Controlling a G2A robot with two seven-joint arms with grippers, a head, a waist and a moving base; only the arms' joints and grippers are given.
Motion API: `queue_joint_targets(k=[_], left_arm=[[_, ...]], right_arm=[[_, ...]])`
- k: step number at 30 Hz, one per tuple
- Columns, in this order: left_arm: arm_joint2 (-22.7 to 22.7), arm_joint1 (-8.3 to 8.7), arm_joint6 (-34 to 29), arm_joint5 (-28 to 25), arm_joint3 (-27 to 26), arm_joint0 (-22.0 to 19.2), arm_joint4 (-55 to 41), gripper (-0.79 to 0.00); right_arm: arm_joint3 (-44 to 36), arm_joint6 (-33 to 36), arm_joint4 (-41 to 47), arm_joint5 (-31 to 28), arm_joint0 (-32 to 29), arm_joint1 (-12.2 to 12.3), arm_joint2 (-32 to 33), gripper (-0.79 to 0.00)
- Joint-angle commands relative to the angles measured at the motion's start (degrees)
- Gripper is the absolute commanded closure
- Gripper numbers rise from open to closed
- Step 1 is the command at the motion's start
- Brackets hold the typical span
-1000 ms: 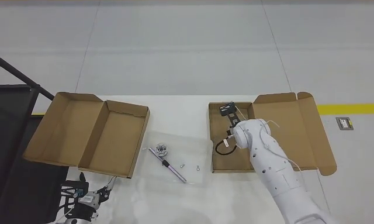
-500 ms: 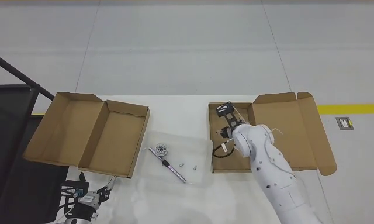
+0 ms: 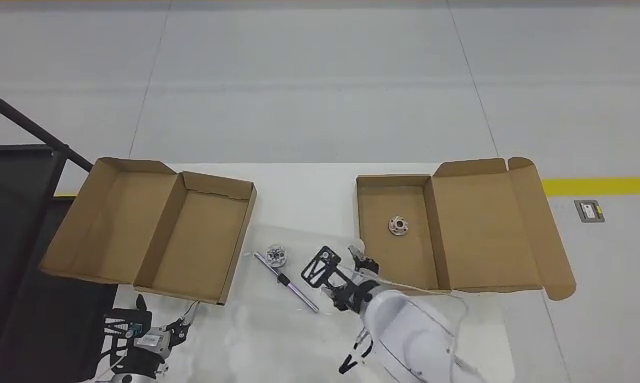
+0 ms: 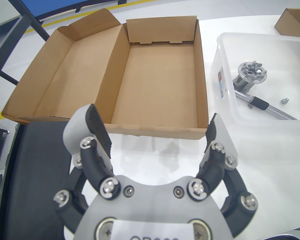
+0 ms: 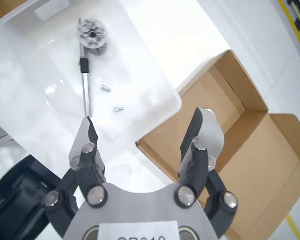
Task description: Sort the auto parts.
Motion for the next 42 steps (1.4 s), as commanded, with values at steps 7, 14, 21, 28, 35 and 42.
queue_joint_targets(k=[7, 14, 21, 28, 35, 42], left_arm=[[0.0, 0.0, 0.0, 0.0, 0.0, 0.0, 0.0, -0.785], [0.0, 0.0, 0.0, 0.0, 0.0, 0.0, 0.0, -0.785], [0.0, 0.0, 0.0, 0.0, 0.0, 0.0, 0.0, -0.785], [0.0, 0.0, 0.0, 0.0, 0.0, 0.0, 0.0, -0.785], [0.0, 0.0, 0.0, 0.0, 0.0, 0.0, 0.0, -0.785], [0.0, 0.0, 0.0, 0.0, 0.0, 0.0, 0.0, -0.785]], right_arm=[[18.03, 2.42, 1.97, 1.19, 12.96, -4.09, -11.07, -0.462], [34.99, 2.85, 7.41, -2.32, 22.53, -8.13, -16.97, -0.416], [45.58, 2.24, 10.45, -4.3, 27.51, -11.42, -20.54, -0.385], [54.18, 0.04, 13.69, -5.96, 30.86, -14.0, -21.74, -0.357], [60.0, -1.73, 15.27, -6.69, 33.06, -16.06, -22.48, -0.305], [65.39, -3.7, 16.94, -7.59, 34.79, -17.66, -22.44, -0.28]])
